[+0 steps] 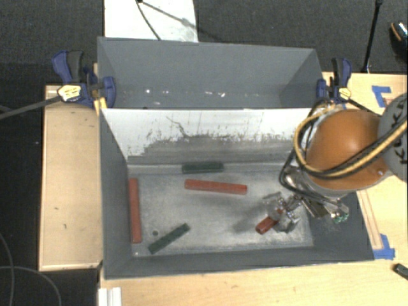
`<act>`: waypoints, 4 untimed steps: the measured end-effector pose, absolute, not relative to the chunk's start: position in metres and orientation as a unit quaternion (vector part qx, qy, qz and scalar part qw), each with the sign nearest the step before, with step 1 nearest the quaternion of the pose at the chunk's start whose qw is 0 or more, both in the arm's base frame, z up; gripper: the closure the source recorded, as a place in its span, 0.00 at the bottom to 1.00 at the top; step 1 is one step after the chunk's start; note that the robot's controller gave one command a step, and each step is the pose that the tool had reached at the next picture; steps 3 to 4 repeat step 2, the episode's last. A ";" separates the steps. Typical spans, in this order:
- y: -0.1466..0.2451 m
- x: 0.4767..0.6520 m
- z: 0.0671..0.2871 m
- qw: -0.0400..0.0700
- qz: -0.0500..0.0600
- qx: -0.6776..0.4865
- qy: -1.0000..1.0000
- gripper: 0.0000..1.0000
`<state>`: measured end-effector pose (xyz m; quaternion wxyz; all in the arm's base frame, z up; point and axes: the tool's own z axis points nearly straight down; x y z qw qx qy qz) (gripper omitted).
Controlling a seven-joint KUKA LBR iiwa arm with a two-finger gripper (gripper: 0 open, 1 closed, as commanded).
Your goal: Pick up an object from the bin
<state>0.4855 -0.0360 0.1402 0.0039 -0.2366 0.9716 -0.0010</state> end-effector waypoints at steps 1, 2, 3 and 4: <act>-0.036 0.487 0.150 0.002 0.000 -0.233 0.972 1.00; -0.036 0.489 0.201 0.004 -0.001 -0.230 0.973 1.00; -0.036 0.489 0.201 0.004 -0.001 -0.230 0.973 1.00; -0.036 0.489 0.201 0.004 -0.001 -0.230 0.973 1.00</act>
Offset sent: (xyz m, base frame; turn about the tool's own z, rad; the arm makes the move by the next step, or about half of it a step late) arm 0.0002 0.0000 0.0090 0.0000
